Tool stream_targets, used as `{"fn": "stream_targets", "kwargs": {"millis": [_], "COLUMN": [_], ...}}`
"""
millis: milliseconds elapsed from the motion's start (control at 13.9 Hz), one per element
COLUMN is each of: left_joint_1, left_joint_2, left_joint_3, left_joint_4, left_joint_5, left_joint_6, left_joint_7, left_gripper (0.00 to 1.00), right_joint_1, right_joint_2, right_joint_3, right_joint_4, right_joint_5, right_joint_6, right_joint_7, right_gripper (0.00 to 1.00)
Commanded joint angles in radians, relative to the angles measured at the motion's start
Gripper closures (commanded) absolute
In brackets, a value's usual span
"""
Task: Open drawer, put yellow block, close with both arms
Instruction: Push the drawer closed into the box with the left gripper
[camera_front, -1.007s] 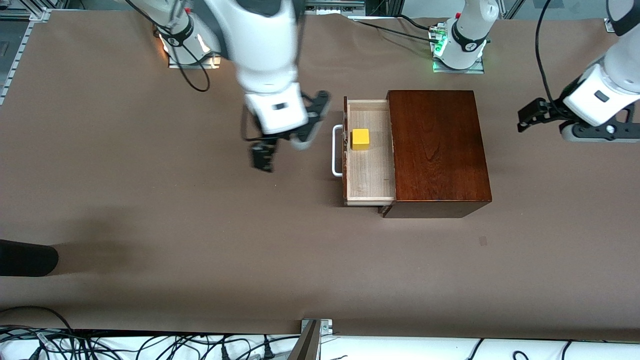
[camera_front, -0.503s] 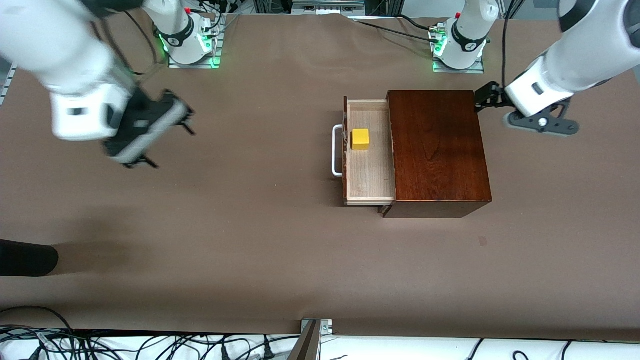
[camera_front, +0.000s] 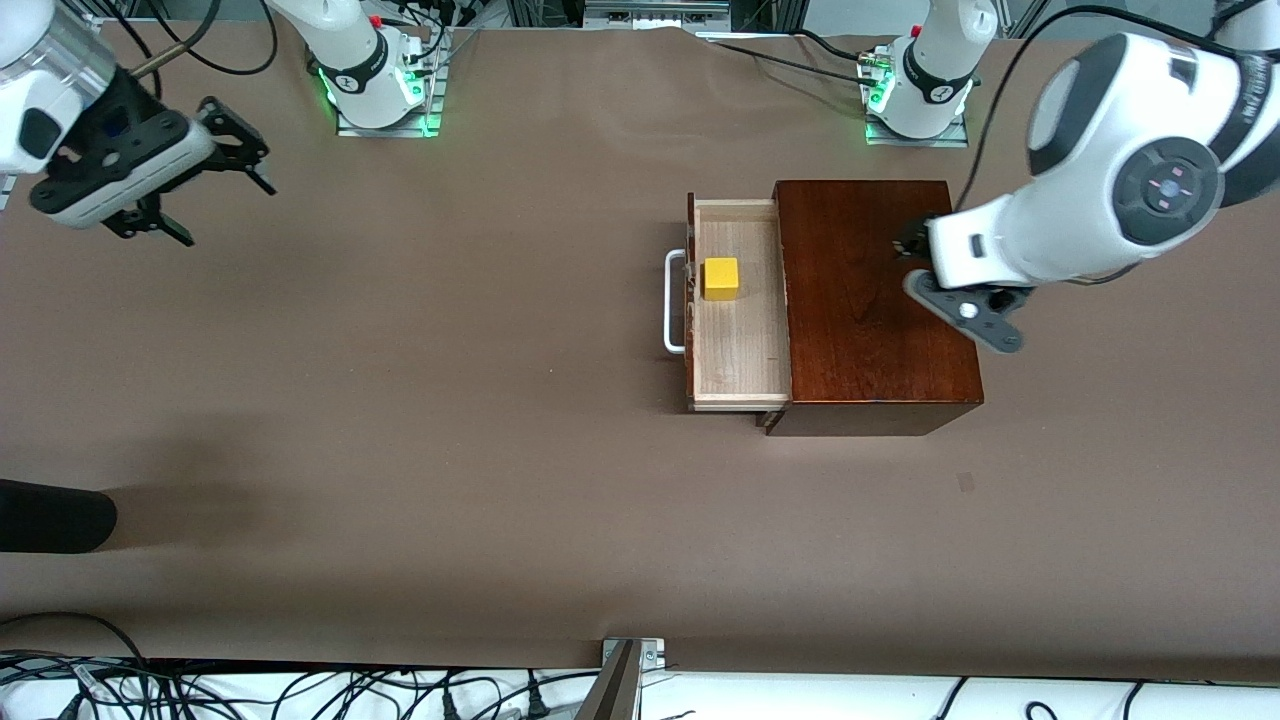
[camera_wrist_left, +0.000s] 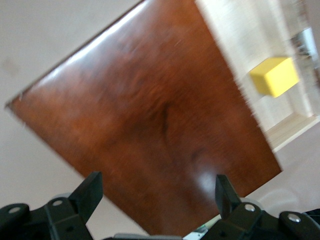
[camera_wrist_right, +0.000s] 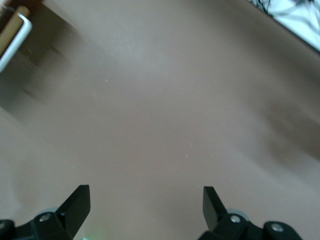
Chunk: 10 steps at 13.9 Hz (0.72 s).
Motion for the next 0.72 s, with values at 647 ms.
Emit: {"fn": "stream_targets", "kwargs": {"millis": [647], "left_joint_1": [-0.341], "left_joint_2": [0.272], "left_joint_3": [-0.083], "left_joint_4": [0.155], "left_joint_5": [-0.016], "left_joint_6": [0.345], "left_joint_7": [0.290], "left_gripper": [0.00], "right_joint_1": [-0.002], "right_joint_2": [-0.009], "right_joint_3": [-0.046], "right_joint_4": [-0.038], "right_joint_5": [-0.066], "right_joint_6": [0.022], "right_joint_7": [0.170], "right_gripper": [0.00]}}
